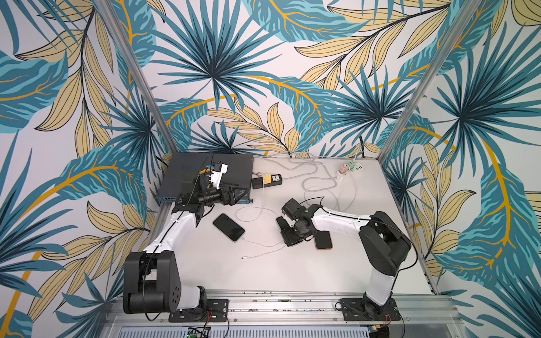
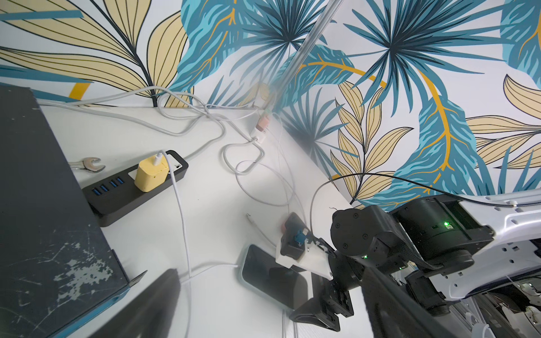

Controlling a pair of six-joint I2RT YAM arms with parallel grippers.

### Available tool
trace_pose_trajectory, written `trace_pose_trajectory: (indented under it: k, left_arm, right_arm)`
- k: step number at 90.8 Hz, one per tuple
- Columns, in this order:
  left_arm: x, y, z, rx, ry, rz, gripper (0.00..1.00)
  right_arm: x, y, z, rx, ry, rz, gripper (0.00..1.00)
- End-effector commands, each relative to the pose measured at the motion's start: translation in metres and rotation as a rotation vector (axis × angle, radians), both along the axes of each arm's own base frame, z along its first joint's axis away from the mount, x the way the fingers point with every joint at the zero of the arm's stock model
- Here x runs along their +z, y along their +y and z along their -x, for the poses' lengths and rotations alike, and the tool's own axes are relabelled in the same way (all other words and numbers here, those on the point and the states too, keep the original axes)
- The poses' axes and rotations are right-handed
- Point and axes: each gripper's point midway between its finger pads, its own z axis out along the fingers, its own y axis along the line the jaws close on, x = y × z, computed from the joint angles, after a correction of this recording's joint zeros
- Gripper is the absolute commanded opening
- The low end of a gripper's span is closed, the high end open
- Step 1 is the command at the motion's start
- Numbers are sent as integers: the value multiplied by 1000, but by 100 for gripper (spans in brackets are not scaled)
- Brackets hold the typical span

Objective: Unplug the charging cable from the phone
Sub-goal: Place the phone at the center of the board.

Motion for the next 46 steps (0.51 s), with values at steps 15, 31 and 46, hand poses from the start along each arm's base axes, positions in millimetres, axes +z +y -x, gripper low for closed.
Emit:
trace_pose_trajectory:
  k: [15, 31, 46]
  left_arm:
    - [22, 11, -2, 35, -76, -14, 100]
    - [19, 17, -5, 63, -71, -27, 100]
    - [17, 24, -9, 96, -67, -41, 100]
  right_arm:
    - [36, 31, -11, 57, -96, -73, 100]
    - [53, 74, -11, 158, -148, -141, 100]
    - [62, 122, -6, 270, -218, -176, 100]
